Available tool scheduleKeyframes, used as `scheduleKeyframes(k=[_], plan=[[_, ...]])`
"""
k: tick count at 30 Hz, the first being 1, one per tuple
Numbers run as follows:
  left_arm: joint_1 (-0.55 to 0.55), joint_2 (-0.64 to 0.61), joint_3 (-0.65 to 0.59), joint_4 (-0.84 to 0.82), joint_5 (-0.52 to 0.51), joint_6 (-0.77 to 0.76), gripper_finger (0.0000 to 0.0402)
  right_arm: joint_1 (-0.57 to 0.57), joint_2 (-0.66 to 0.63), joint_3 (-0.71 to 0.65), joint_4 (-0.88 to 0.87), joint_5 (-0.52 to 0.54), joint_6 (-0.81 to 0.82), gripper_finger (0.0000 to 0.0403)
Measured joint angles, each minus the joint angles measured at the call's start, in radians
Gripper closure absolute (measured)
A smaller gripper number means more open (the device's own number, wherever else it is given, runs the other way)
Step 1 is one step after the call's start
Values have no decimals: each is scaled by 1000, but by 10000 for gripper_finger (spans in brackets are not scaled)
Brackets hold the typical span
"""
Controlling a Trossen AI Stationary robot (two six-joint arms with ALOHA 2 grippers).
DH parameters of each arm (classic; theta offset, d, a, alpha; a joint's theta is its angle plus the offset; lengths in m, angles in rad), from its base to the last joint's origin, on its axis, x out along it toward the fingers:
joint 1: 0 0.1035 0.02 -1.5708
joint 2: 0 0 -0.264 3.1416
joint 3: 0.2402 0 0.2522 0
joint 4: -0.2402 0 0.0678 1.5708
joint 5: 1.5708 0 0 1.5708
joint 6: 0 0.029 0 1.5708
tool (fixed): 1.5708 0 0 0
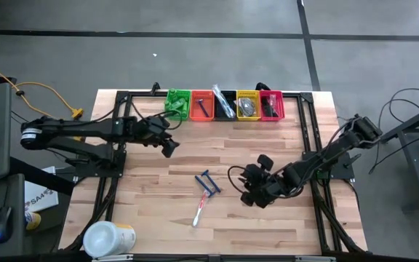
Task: Pick & Place Travel size toiletries
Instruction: Put the orange toothbrush into the black bin
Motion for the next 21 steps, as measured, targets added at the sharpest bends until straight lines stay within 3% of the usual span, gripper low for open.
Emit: scheduleKeyframes(k=[10, 21], plan=[[0, 157, 87, -68, 42, -43, 117, 32, 1, -64, 55, -28, 5, 337], [-1, 370, 88, 18, 210, -187, 117, 3, 1, -63, 56, 274, 6, 337]])
